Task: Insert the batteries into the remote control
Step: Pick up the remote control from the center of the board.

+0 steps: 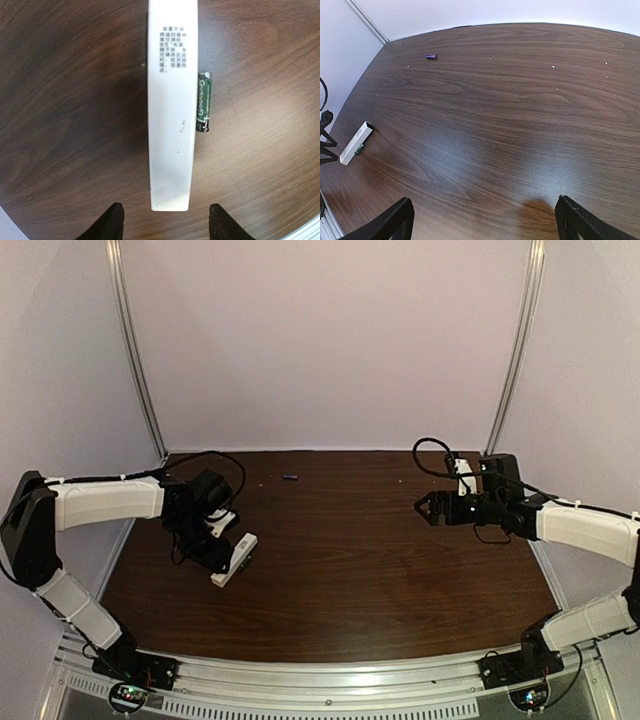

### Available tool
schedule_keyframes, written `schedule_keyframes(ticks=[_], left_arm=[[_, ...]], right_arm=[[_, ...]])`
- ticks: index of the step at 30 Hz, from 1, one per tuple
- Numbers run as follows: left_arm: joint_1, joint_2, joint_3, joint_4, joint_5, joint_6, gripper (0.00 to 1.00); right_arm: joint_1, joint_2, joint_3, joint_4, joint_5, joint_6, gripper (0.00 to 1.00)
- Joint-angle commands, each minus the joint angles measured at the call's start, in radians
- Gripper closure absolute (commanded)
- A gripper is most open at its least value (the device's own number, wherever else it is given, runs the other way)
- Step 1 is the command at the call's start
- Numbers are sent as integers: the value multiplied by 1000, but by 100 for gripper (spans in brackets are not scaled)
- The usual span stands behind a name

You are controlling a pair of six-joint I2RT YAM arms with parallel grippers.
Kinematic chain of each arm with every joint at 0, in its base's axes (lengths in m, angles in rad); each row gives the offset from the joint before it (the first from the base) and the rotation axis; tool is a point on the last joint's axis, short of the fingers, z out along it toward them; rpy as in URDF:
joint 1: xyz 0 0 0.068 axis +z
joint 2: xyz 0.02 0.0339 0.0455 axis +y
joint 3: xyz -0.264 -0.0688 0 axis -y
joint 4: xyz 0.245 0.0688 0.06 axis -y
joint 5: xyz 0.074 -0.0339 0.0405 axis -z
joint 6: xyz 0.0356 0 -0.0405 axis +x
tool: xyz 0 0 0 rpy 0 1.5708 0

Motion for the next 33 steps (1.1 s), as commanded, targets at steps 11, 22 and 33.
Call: schedule_keyframes(ticks=[11,22,33], left_arm=[[-6,96,14,31,17,36,47],[-6,149,11,56,-7,54,55],[10,206,40,84,-49,72,66]], right_arm=[[3,11,18,22,-29,-14,0],[1,35,19,38,-39,-14,0],[-4,50,26,40,-39,-17,0]])
